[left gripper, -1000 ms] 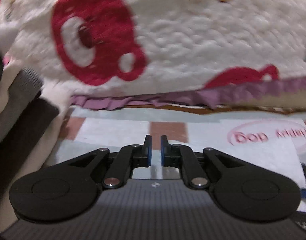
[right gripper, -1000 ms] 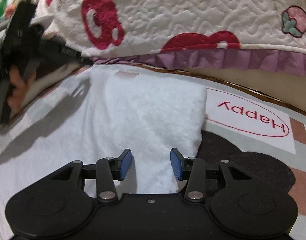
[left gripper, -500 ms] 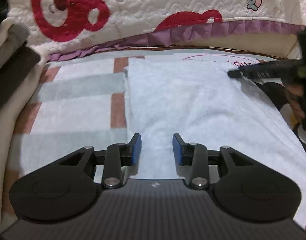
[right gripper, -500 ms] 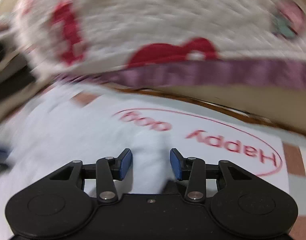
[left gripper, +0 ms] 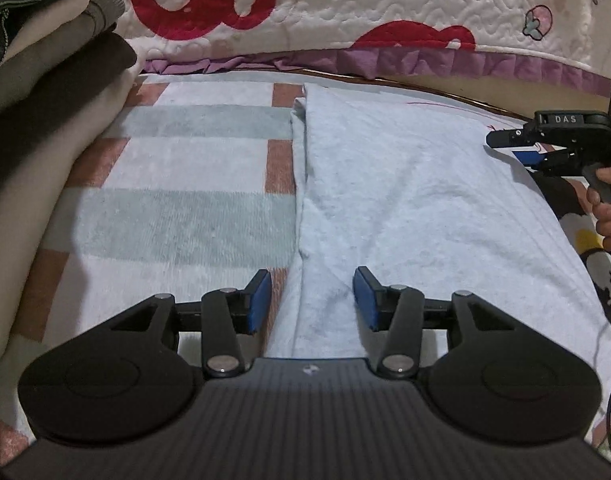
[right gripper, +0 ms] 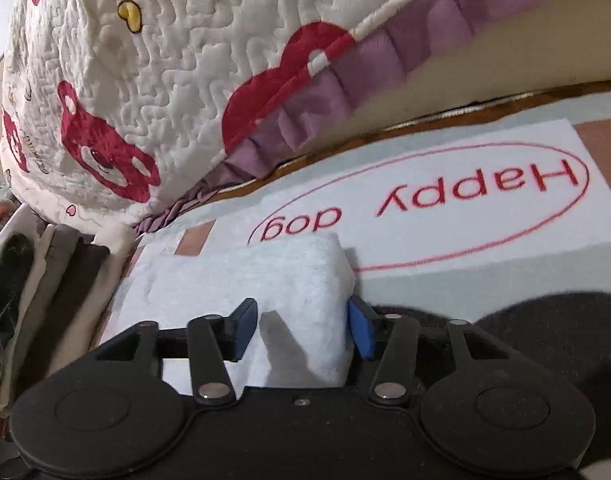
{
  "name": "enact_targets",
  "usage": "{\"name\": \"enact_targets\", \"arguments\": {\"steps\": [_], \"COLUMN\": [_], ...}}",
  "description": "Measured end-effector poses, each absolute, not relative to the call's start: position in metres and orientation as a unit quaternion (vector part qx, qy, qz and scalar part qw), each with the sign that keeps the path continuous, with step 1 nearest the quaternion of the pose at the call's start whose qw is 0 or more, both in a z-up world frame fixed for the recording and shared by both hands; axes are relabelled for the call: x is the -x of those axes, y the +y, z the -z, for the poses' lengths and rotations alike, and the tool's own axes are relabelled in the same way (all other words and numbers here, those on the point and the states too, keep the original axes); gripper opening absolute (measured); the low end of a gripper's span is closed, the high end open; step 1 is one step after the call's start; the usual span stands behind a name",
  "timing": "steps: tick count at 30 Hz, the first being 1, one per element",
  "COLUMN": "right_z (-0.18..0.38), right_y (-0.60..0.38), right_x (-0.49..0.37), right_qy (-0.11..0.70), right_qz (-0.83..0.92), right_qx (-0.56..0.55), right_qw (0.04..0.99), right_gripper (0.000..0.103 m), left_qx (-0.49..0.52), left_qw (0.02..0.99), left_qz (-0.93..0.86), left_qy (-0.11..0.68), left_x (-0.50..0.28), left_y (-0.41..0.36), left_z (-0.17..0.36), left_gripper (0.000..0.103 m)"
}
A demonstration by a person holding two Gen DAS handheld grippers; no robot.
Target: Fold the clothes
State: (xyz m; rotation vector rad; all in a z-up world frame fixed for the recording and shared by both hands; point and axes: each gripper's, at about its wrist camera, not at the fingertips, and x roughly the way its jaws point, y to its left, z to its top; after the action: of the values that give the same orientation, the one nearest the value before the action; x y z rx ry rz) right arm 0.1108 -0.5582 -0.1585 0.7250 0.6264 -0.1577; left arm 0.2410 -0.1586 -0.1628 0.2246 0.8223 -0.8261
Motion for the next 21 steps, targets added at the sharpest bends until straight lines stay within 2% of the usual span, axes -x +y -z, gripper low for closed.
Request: {"name": "enact_targets", "arguments": {"steps": [1, 2, 7, 8, 10, 12, 13, 14, 15, 16, 21], "right_z": [0.159, 0.156, 0.133, 0.131, 0.126, 0.121, 0.118, 0.116, 0.113, 0.110, 0.107], "right_y": [-0.557, -0.556, -0.545, -0.543, -0.539, -0.535, -0.533, -0.531, -0.529, -0.527, -0.468], "right_x": [-0.111, -0.113, -0.099, -0.096, -0.089, -0.083, -0.079, -0.076, -0.072, -0.069, -0.059], "right_qy": [0.299, 0.300, 0.278, 0.278, 0.279, 0.279, 0.279, 0.279, 0.279, 0.279, 0.323], "right_qz": [0.074, 0.067, 0.084, 0.083, 0.081, 0.078, 0.077, 0.076, 0.075, 0.073, -0.027], "right_qx": [-0.349, -0.336, -0.269, -0.262, -0.248, -0.234, -0.228, -0.221, -0.214, -0.207, -0.127], "right_qw": [0.885, 0.890, 0.918, 0.920, 0.924, 0.928, 0.930, 0.932, 0.933, 0.935, 0.937], "right_gripper": [0.052, 0.009, 0.004, 0.000, 0.001, 0.009, 0.010, 0.016, 0.032, 0.036, 0.036], "left_qx": [-0.105, -0.105, -0.126, -0.133, -0.143, -0.150, -0.151, -0.154, -0.157, -0.158, -0.171], "left_qw": [0.829, 0.829, 0.834, 0.836, 0.837, 0.839, 0.841, 0.841, 0.841, 0.842, 0.842], "left_qz": [0.389, 0.389, 0.384, 0.381, 0.376, 0.370, 0.367, 0.368, 0.369, 0.369, 0.369], "left_qy": [0.388, 0.389, 0.376, 0.372, 0.370, 0.369, 0.368, 0.366, 0.363, 0.360, 0.354], "left_x": [-0.241, -0.241, -0.231, -0.228, -0.226, -0.225, -0.224, -0.222, -0.220, -0.218, -0.209], "left_y": [-0.158, -0.157, -0.154, -0.154, -0.151, -0.146, -0.142, -0.138, -0.133, -0.129, -0.117], "left_z": [0.163, 0.162, 0.160, 0.160, 0.157, 0.153, 0.151, 0.150, 0.150, 0.152, 0.156], "left_gripper": [0.046, 0.046, 0.046, 0.047, 0.049, 0.049, 0.049, 0.050, 0.050, 0.052, 0.054]}}
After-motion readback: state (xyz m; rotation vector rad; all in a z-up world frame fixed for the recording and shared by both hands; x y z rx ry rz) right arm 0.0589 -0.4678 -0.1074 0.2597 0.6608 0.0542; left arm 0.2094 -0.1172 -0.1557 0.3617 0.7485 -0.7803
